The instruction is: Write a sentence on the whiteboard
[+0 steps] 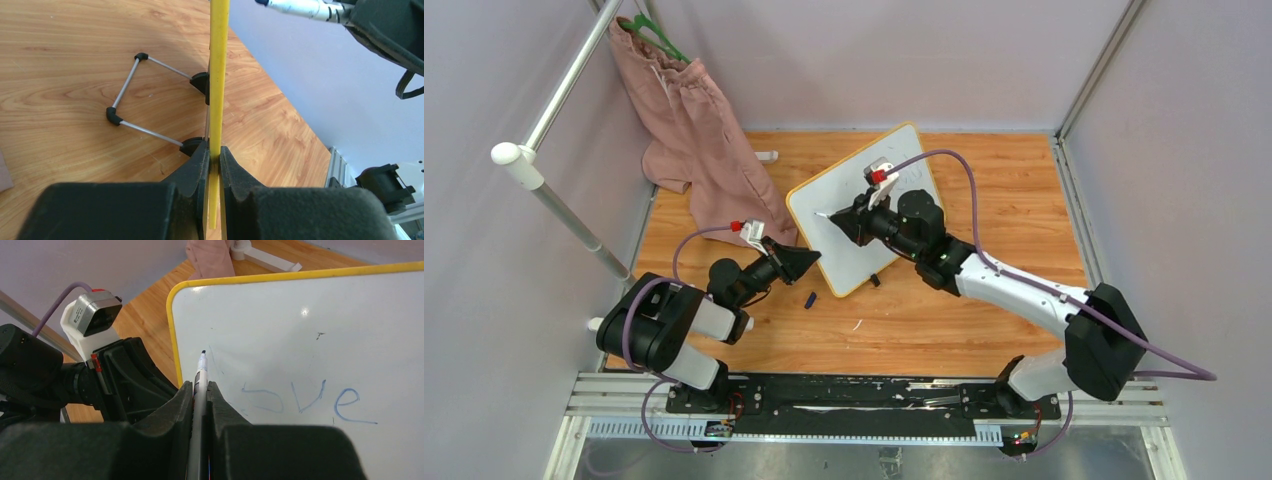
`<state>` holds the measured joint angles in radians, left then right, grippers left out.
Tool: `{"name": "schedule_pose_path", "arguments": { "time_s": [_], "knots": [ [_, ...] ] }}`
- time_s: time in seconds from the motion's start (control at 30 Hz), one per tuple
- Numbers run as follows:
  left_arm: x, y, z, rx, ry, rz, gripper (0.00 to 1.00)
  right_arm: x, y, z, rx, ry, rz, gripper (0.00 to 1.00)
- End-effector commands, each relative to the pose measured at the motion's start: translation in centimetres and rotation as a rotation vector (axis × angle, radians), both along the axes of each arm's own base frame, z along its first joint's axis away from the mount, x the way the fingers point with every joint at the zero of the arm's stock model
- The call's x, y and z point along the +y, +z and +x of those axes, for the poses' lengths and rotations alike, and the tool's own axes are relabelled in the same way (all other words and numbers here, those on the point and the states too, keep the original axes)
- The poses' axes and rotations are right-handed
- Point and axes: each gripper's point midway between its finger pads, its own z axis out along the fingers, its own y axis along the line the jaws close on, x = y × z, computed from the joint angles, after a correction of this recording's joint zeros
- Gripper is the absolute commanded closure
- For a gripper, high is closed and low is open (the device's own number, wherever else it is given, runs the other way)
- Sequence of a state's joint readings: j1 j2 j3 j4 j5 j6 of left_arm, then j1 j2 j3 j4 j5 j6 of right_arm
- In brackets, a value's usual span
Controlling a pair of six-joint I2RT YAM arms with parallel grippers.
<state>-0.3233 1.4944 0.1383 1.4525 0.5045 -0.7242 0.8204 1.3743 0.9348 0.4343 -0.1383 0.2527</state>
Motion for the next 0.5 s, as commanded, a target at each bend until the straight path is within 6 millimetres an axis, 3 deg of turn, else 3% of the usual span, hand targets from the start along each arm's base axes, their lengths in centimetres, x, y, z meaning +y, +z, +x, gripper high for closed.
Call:
{"name": "schedule_pose_path", "arguments": {
  "time_s": [0.0,0.47],
  "knots": [
    [-0.2,0.4,0.0,-0.030,-0.004,0.011,1.00,1.0,1.9,0.6,-0.055,-0.004,0.007,1.00],
    [-0.2,0.9,-0.1,-0.040,-0.005,0.005,1.00,1.2,0.3,2.2,-0.030,-0.055,-0.065,1.00]
  ]
}}
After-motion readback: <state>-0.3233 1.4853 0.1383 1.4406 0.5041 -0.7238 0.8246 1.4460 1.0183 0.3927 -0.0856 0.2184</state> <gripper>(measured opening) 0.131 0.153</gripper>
